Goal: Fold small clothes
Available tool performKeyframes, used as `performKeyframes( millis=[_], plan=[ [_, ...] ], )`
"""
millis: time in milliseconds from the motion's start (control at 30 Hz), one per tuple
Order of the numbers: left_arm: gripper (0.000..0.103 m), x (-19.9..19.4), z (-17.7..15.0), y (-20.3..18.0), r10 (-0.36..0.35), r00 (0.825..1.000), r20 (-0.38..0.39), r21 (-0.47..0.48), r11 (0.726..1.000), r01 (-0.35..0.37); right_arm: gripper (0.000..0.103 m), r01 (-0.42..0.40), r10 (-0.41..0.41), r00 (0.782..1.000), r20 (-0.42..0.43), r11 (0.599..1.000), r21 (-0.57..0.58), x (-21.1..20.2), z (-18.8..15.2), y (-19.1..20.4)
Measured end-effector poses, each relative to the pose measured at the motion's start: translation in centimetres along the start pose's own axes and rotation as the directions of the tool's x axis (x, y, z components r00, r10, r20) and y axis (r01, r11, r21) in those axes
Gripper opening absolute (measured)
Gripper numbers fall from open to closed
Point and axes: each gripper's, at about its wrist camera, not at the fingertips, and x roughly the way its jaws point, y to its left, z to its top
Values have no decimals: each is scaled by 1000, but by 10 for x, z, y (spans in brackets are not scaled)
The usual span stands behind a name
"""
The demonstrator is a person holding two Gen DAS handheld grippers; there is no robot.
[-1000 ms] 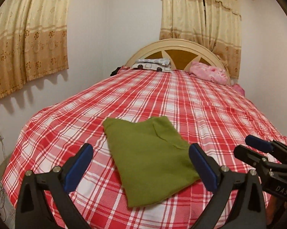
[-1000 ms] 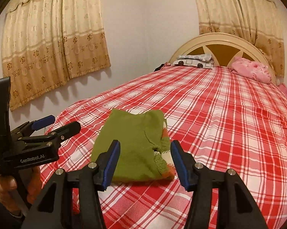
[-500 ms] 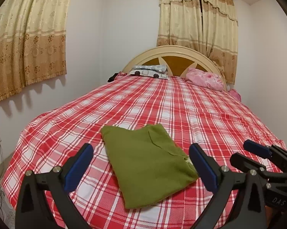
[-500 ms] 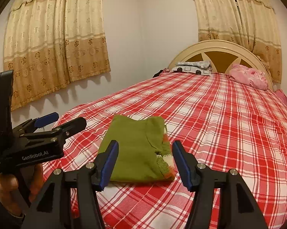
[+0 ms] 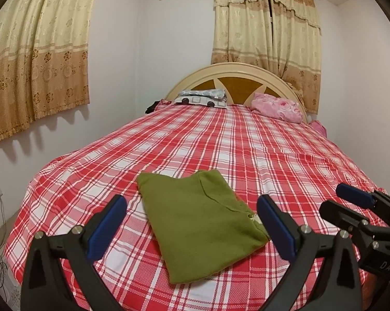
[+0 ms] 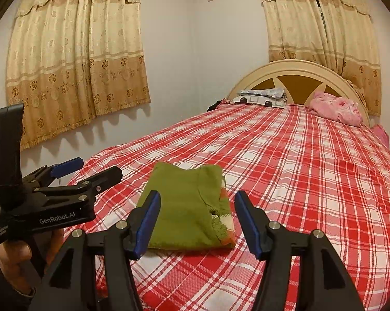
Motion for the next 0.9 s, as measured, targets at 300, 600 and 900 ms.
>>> performKeyframes(
  millis=[300,600,900],
  plan=[
    [103,0,-2,-3,-9,1000,-7,13,1000,9,61,-6,6,1000,7,1000,1,-1,0,2],
    [103,2,1,-4,-14,999,-34,24,1000,15,61,-9,9,1000,24,1000,2,-7,0,2],
    [103,-1,5,1,5,1000,-17,8,1000,-5,61,-7,7,999,38,1000,-5,-11,4,5]
  ],
)
